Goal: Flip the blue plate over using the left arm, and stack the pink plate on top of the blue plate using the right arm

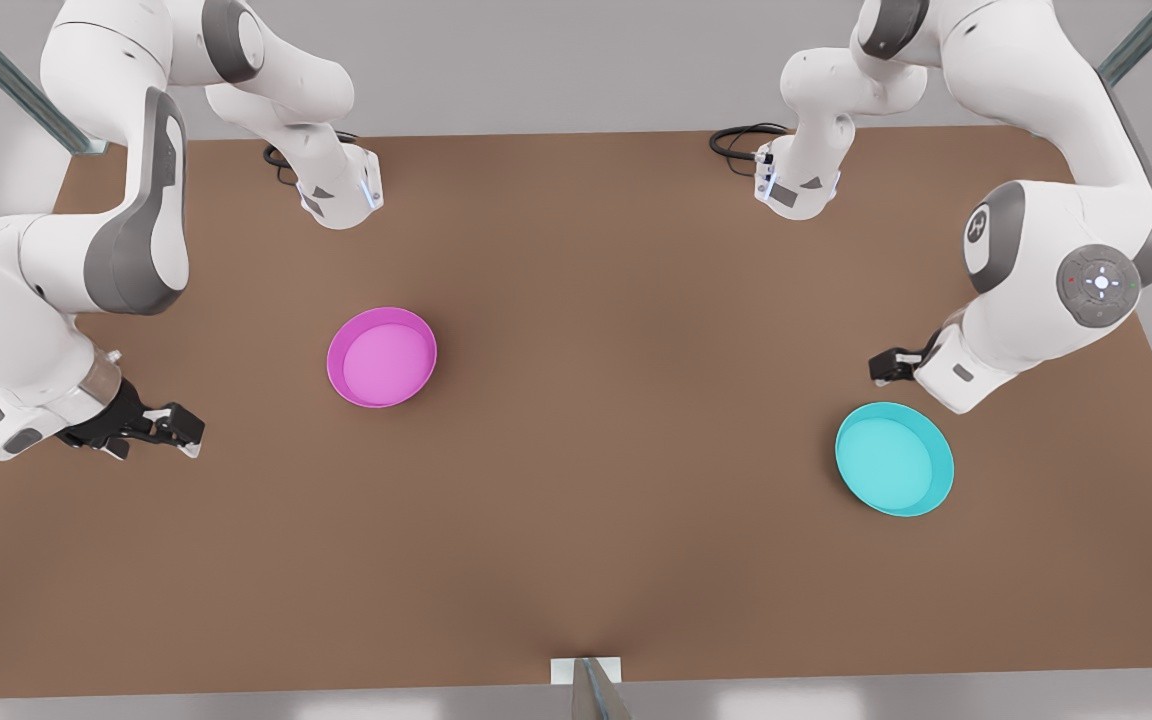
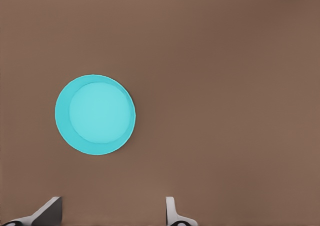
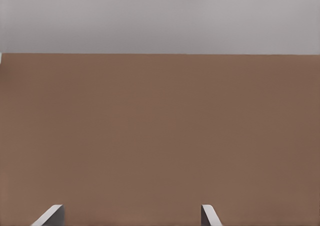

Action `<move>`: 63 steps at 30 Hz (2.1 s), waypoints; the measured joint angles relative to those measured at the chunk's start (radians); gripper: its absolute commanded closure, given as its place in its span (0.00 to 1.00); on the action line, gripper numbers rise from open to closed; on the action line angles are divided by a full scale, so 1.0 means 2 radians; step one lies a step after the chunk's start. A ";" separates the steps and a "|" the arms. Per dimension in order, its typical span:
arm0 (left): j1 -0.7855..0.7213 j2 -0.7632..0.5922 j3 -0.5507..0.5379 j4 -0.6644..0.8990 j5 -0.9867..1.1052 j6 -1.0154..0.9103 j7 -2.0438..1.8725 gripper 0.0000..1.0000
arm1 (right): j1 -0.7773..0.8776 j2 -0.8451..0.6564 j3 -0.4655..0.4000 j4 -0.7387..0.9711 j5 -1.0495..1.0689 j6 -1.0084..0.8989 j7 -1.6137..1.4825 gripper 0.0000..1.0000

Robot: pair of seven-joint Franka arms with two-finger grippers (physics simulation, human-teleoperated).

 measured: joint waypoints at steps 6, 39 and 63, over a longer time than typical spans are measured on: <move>0.011 0.035 0.047 0.001 -0.011 0.015 0.011 0.00 | 0.000 0.001 0.000 0.000 0.000 0.000 0.000 0.00; 0.163 0.306 0.108 -0.003 -0.253 0.188 0.435 0.56 | 0.000 0.000 0.000 0.000 0.000 0.000 0.000 0.00; 0.160 0.311 0.108 -0.003 -0.222 0.184 0.432 0.79 | 0.000 0.001 -0.001 0.000 0.000 0.000 0.000 0.00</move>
